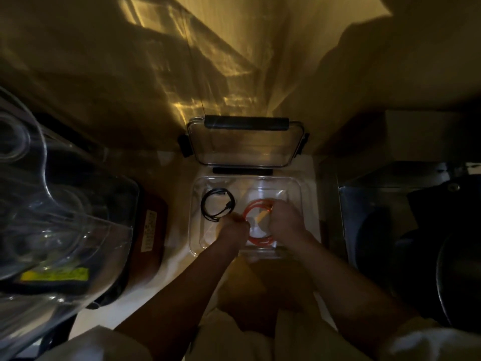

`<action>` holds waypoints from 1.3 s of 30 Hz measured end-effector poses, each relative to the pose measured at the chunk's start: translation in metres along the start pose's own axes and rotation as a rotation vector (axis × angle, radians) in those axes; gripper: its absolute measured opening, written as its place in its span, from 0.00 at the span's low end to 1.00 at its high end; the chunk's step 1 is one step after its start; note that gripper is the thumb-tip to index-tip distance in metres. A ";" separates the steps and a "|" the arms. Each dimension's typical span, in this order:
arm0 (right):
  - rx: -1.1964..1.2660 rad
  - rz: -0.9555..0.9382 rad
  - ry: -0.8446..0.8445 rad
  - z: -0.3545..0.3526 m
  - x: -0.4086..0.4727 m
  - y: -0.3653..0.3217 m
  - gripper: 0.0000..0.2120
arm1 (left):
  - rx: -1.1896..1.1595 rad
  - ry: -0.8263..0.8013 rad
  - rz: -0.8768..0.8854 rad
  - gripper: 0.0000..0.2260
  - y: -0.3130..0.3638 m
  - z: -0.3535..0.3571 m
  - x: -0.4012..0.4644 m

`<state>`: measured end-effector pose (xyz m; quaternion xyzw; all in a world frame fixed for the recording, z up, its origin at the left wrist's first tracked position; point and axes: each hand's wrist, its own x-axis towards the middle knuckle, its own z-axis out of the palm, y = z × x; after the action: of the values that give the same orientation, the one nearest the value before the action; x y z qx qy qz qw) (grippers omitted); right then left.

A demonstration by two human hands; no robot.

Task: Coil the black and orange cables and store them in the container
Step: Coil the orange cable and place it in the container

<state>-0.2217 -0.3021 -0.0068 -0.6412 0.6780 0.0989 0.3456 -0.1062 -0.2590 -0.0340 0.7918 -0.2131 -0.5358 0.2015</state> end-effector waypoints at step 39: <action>-0.131 -0.054 -0.255 0.017 -0.045 0.008 0.27 | 0.315 -0.006 0.316 0.09 -0.005 -0.005 -0.012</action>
<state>-0.2265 -0.2545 0.0047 -0.6626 0.6033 0.2144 0.3886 -0.1052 -0.2480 -0.0256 0.7687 -0.4162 -0.4599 0.1563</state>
